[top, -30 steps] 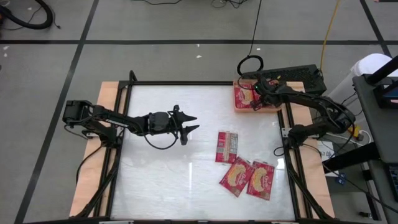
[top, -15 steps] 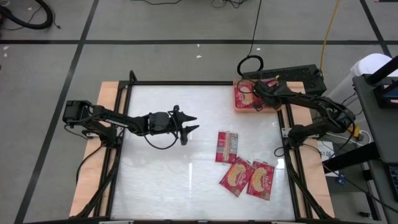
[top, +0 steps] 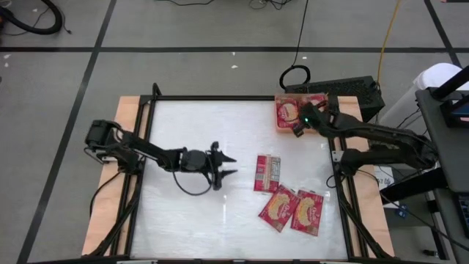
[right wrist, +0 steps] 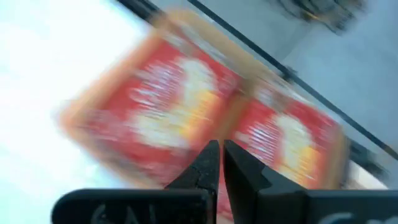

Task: Sort popcorn bags into baskets
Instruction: Put the red popcorn bag into the orange bin

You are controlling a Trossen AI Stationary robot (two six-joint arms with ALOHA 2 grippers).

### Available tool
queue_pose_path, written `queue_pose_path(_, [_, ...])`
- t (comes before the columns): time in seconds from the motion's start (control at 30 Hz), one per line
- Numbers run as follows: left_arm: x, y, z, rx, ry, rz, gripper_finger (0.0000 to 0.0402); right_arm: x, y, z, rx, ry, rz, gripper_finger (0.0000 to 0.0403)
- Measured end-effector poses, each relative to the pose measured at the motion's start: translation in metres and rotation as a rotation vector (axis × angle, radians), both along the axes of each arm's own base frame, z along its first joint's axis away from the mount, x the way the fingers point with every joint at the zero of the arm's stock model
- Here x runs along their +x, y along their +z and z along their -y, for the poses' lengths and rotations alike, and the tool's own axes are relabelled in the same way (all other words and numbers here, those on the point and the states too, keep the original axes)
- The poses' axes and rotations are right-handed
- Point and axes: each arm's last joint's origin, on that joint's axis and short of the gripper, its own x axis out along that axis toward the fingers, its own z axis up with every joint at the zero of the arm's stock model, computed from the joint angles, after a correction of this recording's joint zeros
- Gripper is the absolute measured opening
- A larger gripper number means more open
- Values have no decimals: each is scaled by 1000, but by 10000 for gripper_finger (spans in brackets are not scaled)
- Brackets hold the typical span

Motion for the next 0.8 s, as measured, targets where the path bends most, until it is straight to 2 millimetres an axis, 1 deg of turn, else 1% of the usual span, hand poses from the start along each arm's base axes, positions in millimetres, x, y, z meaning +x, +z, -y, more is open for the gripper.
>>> queue_pose_path(0.07, [11,-6,11,20,-36,-13,205,2,4,-11,-10,65,49,13])
queue_pose_path(0.17, [32,-15,28,72,-85,-46,243,3,5,-26,-27,150,85,13])
queue_pose_path(0.3, [59,-30,48,119,-134,-99,298,2,-2,-43,-39,243,128,13])
queue_pose_path(0.4, [75,-42,58,164,-162,-148,318,0,-11,-53,-42,295,165,13])
queue_pose_path(0.47, [83,-52,61,186,-171,-189,319,0,-17,-59,-49,327,205,13])
queue_pose_path(0.53, [91,-60,62,197,-174,-208,312,1,-23,-64,-58,367,236,13])
queue_pose_path(0.63, [101,-69,61,214,-171,-220,294,3,-28,-71,-79,432,266,13])
queue_pose_path(0.8, [113,-78,54,239,-167,-226,258,6,-36,-79,-126,520,309,13])
